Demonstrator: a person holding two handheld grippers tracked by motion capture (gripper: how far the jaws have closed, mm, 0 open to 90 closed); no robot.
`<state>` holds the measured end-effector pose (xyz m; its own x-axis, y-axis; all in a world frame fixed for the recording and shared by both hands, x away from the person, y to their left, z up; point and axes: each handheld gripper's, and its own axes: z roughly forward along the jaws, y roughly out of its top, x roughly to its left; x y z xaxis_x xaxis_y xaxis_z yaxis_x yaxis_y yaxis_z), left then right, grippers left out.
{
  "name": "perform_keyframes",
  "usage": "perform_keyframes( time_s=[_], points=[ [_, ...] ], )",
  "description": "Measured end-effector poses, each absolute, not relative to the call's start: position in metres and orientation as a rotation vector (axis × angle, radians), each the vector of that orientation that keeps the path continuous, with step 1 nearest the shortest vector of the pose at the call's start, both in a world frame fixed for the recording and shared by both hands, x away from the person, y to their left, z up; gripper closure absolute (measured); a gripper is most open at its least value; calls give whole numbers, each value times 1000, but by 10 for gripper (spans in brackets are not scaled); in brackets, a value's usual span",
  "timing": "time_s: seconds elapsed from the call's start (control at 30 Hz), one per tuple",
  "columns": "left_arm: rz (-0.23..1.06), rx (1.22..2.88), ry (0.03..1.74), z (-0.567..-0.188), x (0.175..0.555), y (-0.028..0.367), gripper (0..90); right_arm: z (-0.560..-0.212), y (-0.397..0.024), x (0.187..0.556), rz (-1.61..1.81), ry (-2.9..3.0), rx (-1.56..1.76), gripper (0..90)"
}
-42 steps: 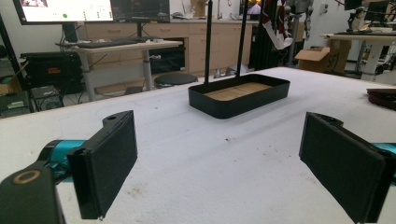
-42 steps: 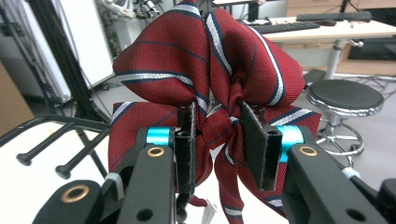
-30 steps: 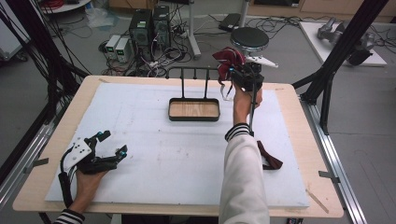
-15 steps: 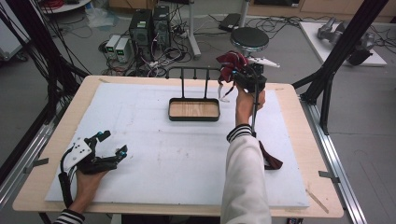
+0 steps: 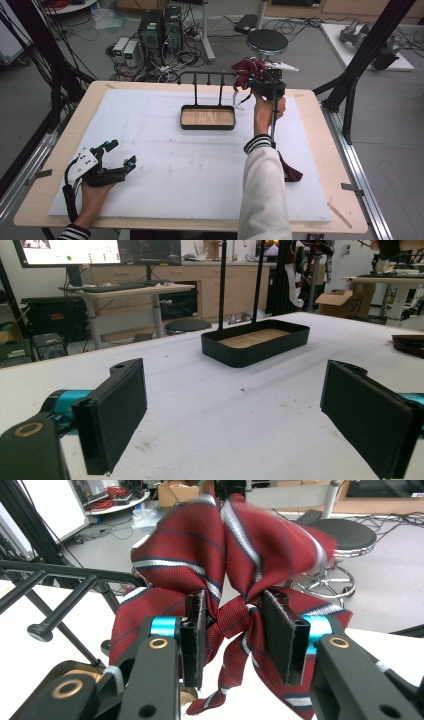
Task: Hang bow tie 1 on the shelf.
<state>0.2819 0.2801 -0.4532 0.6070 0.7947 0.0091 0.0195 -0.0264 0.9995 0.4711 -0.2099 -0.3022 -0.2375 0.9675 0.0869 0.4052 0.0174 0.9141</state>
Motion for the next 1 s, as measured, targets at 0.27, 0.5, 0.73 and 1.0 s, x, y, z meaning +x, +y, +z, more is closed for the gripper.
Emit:
perform_keyframes(
  time_s=[0.27,0.5,0.73,1.0],
  points=[
    [716,1482,724,-453,282,280,118,-304,-209,471,1199,1731,1430,638],
    [718,1482,725,-453,282,280,117,-304,-209,471,1186,1761,1429,632],
    [721,1481,724,-453,282,280,117,-308,-207,472,1173,1839,1444,671],
    [721,1482,724,-453,282,280,117,-306,-206,470,1120,1885,1415,670]
  ],
)
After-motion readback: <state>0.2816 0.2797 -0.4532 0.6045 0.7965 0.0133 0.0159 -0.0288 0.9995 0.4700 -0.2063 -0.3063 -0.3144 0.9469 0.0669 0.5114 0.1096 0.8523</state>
